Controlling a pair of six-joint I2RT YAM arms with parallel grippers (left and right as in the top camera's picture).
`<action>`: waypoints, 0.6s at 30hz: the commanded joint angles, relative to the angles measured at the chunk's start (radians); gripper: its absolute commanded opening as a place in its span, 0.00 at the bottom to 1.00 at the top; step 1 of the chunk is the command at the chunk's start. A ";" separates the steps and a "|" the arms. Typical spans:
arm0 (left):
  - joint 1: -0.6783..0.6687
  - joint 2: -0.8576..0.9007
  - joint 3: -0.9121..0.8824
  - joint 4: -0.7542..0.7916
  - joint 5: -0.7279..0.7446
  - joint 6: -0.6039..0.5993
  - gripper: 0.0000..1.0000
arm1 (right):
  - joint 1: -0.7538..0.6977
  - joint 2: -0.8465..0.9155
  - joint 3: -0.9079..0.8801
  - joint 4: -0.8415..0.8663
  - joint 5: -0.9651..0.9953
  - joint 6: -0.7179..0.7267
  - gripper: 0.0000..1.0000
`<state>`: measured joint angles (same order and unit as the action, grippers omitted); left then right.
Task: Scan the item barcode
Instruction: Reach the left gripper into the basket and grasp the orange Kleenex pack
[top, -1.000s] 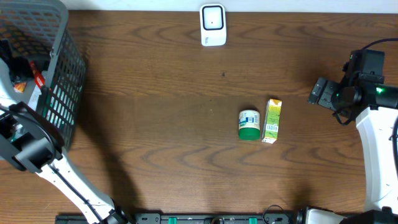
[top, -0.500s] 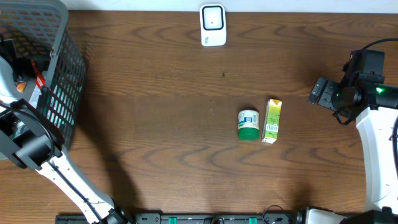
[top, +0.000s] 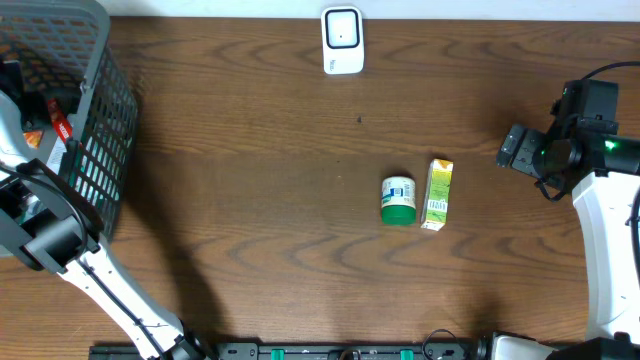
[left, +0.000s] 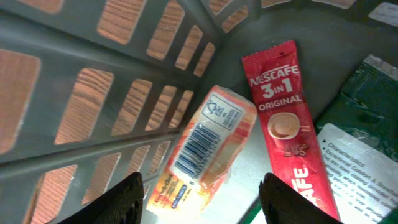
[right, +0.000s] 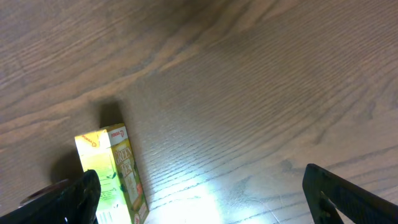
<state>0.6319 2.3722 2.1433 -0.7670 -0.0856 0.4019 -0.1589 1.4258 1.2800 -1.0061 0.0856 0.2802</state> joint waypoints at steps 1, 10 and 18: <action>0.013 0.014 -0.001 0.002 -0.023 0.024 0.61 | -0.004 -0.005 0.002 -0.001 0.011 -0.008 0.99; 0.021 0.027 -0.030 0.017 0.027 0.023 0.41 | -0.004 -0.005 0.002 -0.001 0.011 -0.008 0.99; 0.021 0.027 -0.054 0.018 0.026 0.019 0.38 | -0.004 -0.005 0.002 -0.001 0.011 -0.008 0.99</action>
<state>0.6479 2.3795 2.1147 -0.7509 -0.0757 0.4221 -0.1589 1.4258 1.2800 -1.0061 0.0856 0.2802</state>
